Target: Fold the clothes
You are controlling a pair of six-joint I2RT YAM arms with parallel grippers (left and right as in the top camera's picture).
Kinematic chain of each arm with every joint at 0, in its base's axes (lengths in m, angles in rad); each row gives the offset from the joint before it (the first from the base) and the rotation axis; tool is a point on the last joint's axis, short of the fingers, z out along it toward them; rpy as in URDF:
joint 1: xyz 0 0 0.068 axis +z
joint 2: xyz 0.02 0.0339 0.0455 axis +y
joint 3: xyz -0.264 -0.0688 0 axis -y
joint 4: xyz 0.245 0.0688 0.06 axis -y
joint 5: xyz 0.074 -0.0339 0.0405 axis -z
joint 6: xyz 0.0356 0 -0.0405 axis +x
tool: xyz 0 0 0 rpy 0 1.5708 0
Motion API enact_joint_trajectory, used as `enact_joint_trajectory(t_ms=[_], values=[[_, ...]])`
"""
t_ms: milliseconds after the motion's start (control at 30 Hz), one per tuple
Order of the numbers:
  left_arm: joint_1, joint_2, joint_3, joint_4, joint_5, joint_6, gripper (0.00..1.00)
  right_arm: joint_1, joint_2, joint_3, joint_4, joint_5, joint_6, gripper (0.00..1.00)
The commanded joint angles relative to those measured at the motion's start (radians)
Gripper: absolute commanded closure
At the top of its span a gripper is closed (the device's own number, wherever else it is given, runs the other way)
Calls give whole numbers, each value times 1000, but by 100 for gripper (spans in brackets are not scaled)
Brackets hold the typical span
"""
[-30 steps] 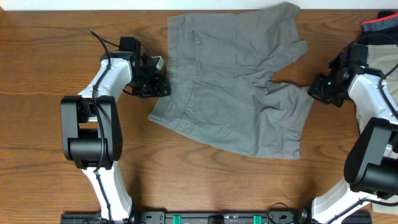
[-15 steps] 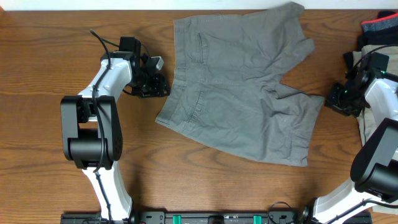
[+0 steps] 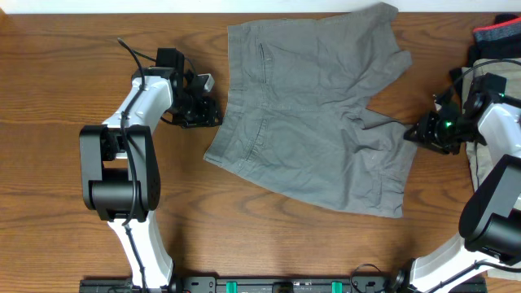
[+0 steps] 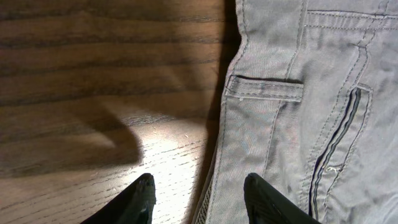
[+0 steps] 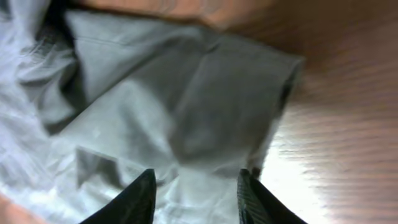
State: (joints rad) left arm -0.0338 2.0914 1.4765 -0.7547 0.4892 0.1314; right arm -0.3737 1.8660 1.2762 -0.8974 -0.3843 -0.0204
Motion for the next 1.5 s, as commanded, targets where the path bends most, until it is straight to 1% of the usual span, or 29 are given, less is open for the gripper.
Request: enact_joint_trajectory(t_ms=[0,167,300,400,500,533,667,733,833,867,967,1000,1067,1167,1267,1367,1467], values=[[4,2,-8,-3,-11,16,51,-5,-7,-42,55,45,21,56],[4,2,-8,-3,-11,16,51,-10,-7,-103,131,100,32,54],[4,2,-8,-2,-11,16,51,-11,-7,-129,213,14,31,58],[4,2,-8,-3,-11,16,52,-11,-7,-156,286,-13,62,69],[4,2,-8,-4,-11,15,51,-13,-7,-187,372,-13,114,94],[4,2,-8,-4,-11,13,51,-15,-7,-196,406,-11,126,99],[4,2,-8,-3,-11,12,51,-41,-7,-199,520,-9,145,99],[4,2,-8,-3,-11,12,51,-61,-7,-199,552,-8,161,99],[4,2,-8,-3,-11,12,52,-98,-7,-199,584,-9,174,99],[4,2,-8,-3,-11,12,52,-105,-7,-199,591,-10,174,97],[4,2,-8,-2,-11,13,51,-124,-7,-199,586,-9,171,69],[4,2,-8,-2,-11,13,51,-131,-7,-199,573,-11,173,65],[4,2,-8,-3,-11,12,52,-143,-7,-199,544,-42,173,63],[4,-1,-8,-7,-10,12,51,-164,-7,-199,476,-148,157,63],[6,-18,-8,-26,-3,13,51,-187,-9,-199,346,-257,95,61],[17,-51,-8,-53,-3,13,51,-203,-9,-199,187,-278,16,60],[37,-93,-8,-85,-3,13,51,-213,-11,-199,73,-275,-42,57]])
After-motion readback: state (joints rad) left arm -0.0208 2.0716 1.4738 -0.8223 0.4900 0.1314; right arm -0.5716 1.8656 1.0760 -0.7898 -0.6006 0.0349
